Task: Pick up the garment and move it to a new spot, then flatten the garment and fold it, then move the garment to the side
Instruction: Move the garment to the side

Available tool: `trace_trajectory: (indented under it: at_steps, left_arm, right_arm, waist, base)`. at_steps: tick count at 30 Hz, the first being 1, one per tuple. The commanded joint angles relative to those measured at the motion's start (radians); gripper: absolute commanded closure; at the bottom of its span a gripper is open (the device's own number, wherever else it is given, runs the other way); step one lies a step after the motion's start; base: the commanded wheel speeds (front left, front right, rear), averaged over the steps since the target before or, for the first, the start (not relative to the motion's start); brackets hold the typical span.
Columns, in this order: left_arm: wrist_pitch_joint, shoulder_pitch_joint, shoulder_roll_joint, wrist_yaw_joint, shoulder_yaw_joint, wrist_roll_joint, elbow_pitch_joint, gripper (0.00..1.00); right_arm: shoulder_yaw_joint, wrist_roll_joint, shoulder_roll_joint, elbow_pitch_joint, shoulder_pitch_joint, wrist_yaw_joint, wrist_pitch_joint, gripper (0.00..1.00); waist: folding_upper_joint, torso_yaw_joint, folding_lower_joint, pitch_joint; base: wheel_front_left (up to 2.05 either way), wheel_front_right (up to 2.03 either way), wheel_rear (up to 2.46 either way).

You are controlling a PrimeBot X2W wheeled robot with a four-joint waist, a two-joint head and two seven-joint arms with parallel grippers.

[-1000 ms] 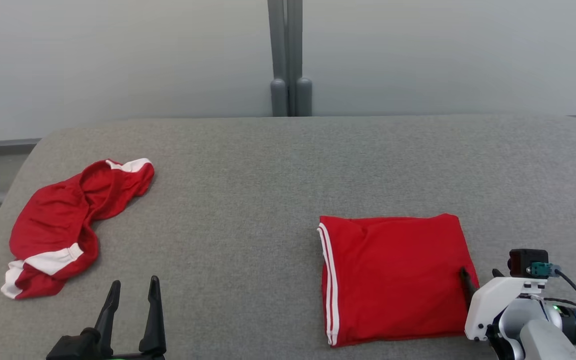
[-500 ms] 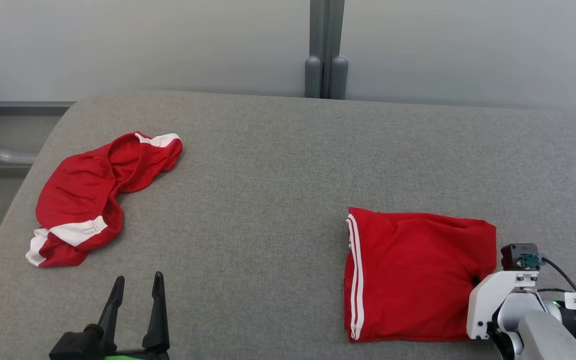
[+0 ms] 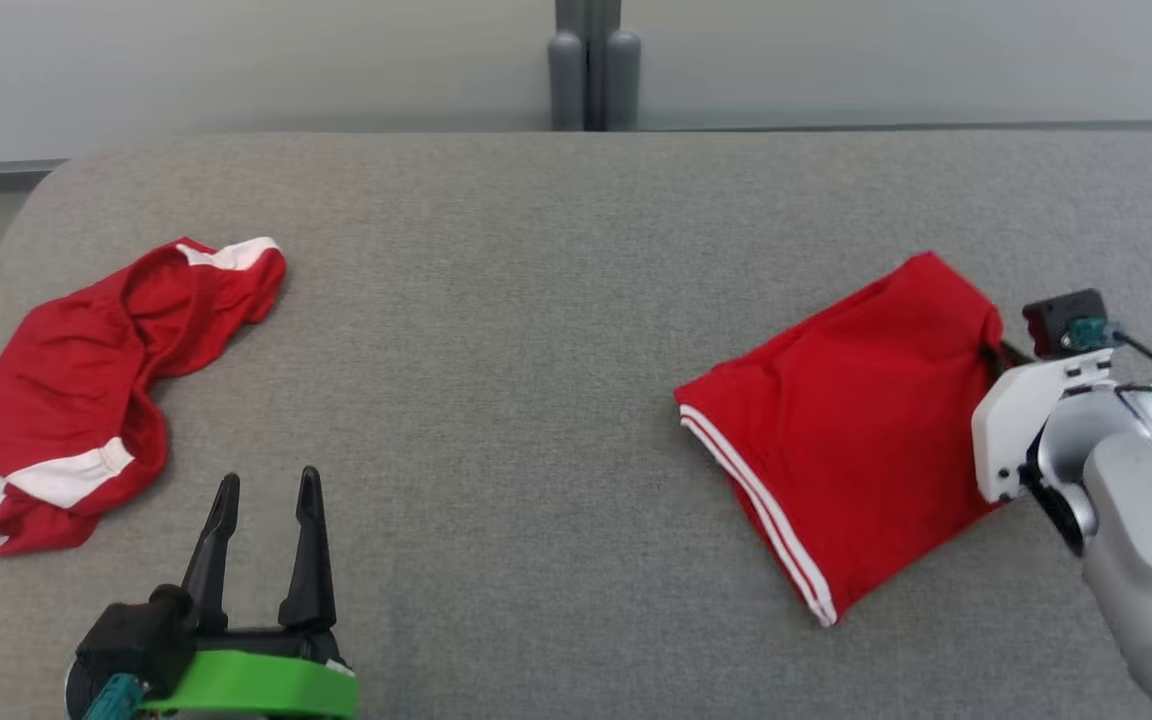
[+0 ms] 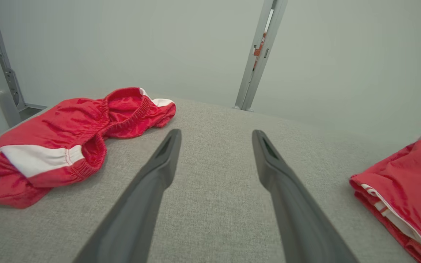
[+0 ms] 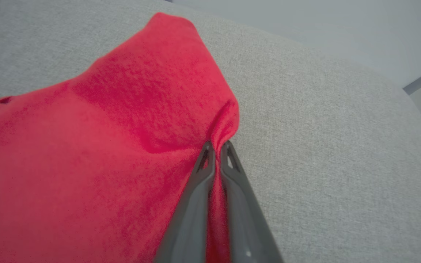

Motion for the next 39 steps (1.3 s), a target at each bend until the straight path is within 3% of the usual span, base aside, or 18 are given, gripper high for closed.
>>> trace_trajectory:
  at_steps: [1,7,14,25,32,33,34,35,39]
  left_arm:
    - [0.0,-0.032,0.002,-0.001,-0.009,0.003,-0.009,0.0]
    - [0.0,-0.097,0.003,-0.002,-0.048,0.04,-0.061,0.0]
    - [0.0,-0.158,0.004,-0.002,-0.099,0.069,-0.142,0.0]
    - [0.0,-0.199,0.063,-0.002,-0.18,0.096,-0.311,0.0]
    - [0.0,-0.193,0.088,-0.002,-0.222,0.096,-0.355,0.0]
    - [0.0,-0.19,0.089,-0.002,-0.224,0.093,-0.354,0.0]
    - [0.0,-0.187,0.089,-0.002,-0.223,0.09,-0.352,0.0]
    - [0.0,-0.181,0.088,-0.002,-0.221,0.084,-0.345,0.0]
    - [0.0,-0.174,0.074,-0.002,-0.209,0.072,-0.328,0.0]
  right_arm:
    - [0.003,-0.01,-0.021,-0.005,-0.03,-0.002,-0.019,1.0]
    - [-0.023,-0.022,-0.131,0.004,-0.125,-0.002,-0.058,1.0]
    - [-0.15,-0.088,-0.223,0.053,-0.194,-0.002,-0.112,1.0]
    - [-0.28,-0.256,-0.282,0.075,-0.254,-0.002,-0.183,1.0]
    - [-0.426,-0.406,-0.312,0.078,-0.243,-0.002,-0.182,1.0]
    - [-0.443,-0.426,-0.306,0.074,-0.234,-0.002,-0.187,0.74]
    - [-0.456,-0.447,-0.302,0.068,-0.226,-0.002,-0.193,0.2]
    - [-0.481,-0.48,-0.289,0.055,-0.217,-0.002,-0.213,0.0]
    - [-0.516,-0.557,-0.248,0.005,-0.196,-0.002,-0.273,0.0]
  waist:
    - [0.0,-0.081,0.0,0.08]
    - [0.0,-0.148,0.0,0.176]
    - [0.0,-0.203,0.0,0.28]
    - [0.0,-0.236,0.0,0.408]
    - [0.0,-0.227,0.0,0.43]
    - [0.0,-0.223,0.0,0.428]
    - [0.0,-0.22,0.0,0.425]
    - [0.0,-0.213,0.0,0.415]
    - [0.0,-0.198,0.0,0.373]
  base:
    - [0.0,0.0,0.0]
    - [0.0,0.0,0.0]
    - [0.0,0.0,0.0]
    - [0.0,0.0,0.0]
    - [0.0,0.0,0.0]
    - [0.0,0.0,0.0]
    - [0.0,0.0,0.0]
    - [0.0,0.0,0.0]
    - [0.0,0.0,0.0]
